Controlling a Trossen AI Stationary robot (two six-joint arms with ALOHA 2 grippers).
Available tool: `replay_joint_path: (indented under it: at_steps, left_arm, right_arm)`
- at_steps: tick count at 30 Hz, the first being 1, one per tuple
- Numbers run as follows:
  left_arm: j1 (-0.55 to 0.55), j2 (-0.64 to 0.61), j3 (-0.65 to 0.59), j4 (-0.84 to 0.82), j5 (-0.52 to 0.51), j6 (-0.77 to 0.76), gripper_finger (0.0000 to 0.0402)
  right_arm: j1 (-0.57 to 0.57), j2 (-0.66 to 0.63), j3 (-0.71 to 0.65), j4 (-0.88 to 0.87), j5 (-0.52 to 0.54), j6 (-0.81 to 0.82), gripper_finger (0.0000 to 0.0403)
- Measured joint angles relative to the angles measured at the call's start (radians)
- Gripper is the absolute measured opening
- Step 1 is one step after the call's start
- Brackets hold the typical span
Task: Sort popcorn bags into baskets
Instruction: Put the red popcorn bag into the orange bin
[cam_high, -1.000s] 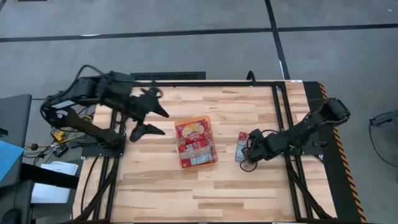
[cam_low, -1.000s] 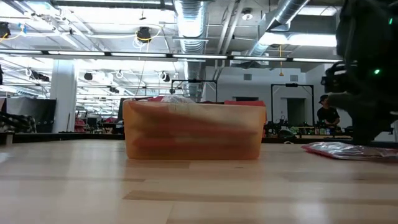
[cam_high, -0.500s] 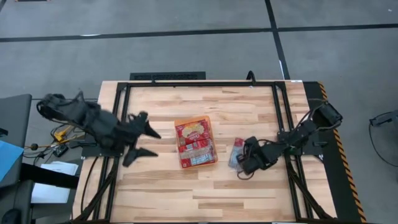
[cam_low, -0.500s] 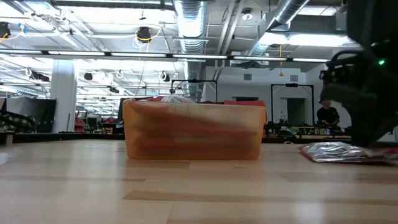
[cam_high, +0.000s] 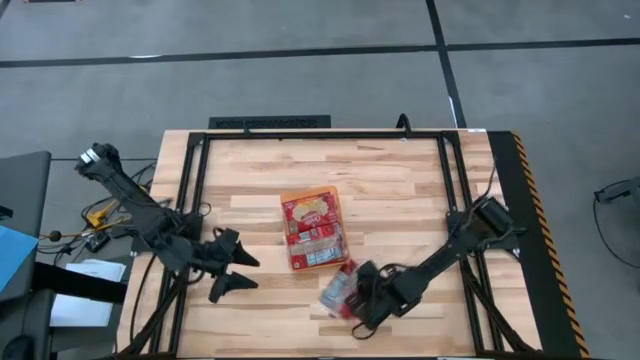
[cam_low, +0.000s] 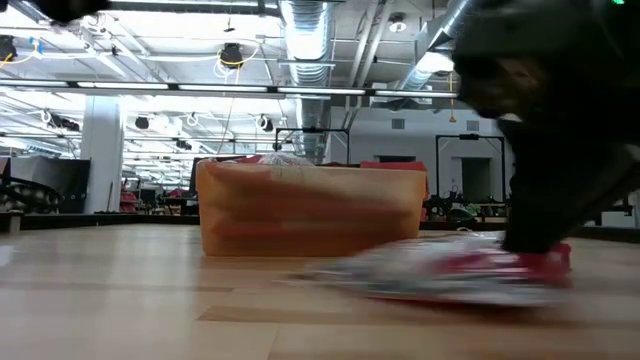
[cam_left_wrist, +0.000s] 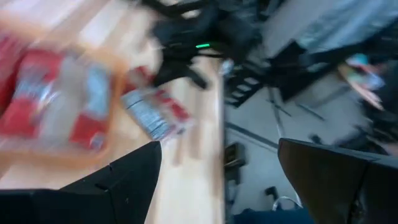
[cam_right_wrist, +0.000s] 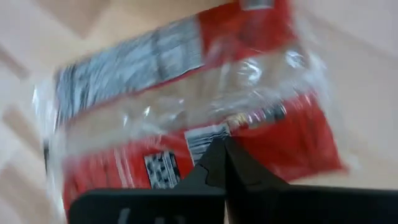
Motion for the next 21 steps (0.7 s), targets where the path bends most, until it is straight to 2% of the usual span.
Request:
replay_joint_path:
  at_steps: [6,10,16,21]
  left_arm:
    - [-0.086,0.027,-0.163,0.018,-0.189,-0.241,0.031]
    - [-0.112,0.052,-0.256,0.08,-0.29,-0.37,0.031]
    - [-0.125,0.133,-0.352,0.213,-0.292,-0.478,0.031]
    - [-0.125,0.243,-0.363,0.319,-0.292,-0.505,0.031]
  right_arm:
    - [-0.044,0.157,0.246,-0.026,-0.027,-0.092,0.0026]
    - [-0.062,0.251,0.4,-0.025,-0.026,-0.154,0.002]
    - [-0.08,0.276,0.572,-0.141,0.007,-0.291,0.001]
    - [-0.077,0.248,0.608,-0.263,0.05,-0.25,0.002]
